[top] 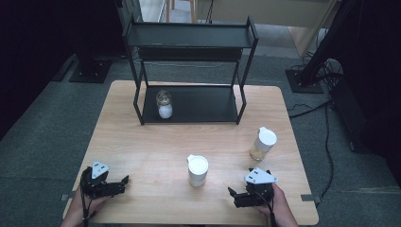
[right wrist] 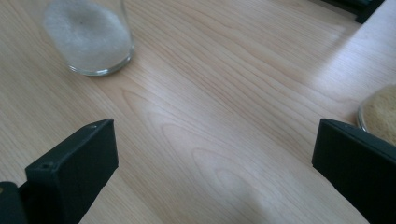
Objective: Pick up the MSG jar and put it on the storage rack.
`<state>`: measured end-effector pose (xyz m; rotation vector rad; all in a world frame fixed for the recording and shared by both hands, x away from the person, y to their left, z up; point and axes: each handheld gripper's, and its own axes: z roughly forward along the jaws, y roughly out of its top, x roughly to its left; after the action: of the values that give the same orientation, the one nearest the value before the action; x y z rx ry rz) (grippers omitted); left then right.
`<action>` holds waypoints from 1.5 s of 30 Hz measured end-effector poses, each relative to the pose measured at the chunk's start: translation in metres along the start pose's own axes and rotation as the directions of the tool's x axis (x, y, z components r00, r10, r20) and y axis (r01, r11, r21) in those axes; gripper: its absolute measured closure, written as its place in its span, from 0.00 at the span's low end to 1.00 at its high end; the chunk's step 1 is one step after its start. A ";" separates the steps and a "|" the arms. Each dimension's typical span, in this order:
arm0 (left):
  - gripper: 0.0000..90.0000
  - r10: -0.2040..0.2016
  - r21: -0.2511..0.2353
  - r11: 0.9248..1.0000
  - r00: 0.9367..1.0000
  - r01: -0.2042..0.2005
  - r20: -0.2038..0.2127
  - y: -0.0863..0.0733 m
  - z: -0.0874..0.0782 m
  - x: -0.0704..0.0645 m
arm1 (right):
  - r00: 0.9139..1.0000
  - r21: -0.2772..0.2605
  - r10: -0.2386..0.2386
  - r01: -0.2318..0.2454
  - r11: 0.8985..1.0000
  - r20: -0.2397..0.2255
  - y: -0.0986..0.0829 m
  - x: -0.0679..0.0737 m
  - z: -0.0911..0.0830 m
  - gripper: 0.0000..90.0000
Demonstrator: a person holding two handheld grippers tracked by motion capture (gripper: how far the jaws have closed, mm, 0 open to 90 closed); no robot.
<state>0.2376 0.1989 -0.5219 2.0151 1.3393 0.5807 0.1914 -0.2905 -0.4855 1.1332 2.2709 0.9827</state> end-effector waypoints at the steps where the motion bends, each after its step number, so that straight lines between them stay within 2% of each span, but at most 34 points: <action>1: 0.02 0.001 0.000 1.000 1.000 -0.001 0.001 0.000 0.000 0.000 | 1.000 -0.002 -0.004 0.004 1.000 -0.003 0.001 0.002 0.001 0.00; 15: 0.02 0.003 0.001 1.000 1.000 -0.003 0.003 0.000 0.000 0.000 | 0.999 -0.007 -0.040 0.040 0.999 -0.035 0.017 0.019 0.007 0.01; 27: 0.02 0.009 0.003 1.000 1.000 -0.009 0.006 0.000 0.000 0.000 | 0.994 -0.026 -0.071 0.070 0.997 -0.084 0.029 0.031 0.009 0.01; 40: 0.02 0.011 0.003 1.000 1.000 -0.011 0.008 0.000 0.000 0.000 | 0.991 -0.048 -0.092 0.088 0.995 -0.094 0.042 0.043 0.015 0.03; 45: 0.02 0.009 0.000 1.000 1.000 -0.009 0.009 0.000 0.000 0.000 | 0.992 -0.054 -0.073 0.068 0.996 -0.101 0.046 0.045 0.018 0.03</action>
<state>0.2376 0.1985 -0.5219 2.0224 1.3253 0.5745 0.2007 -0.2277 -0.4659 0.9957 2.3360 1.0867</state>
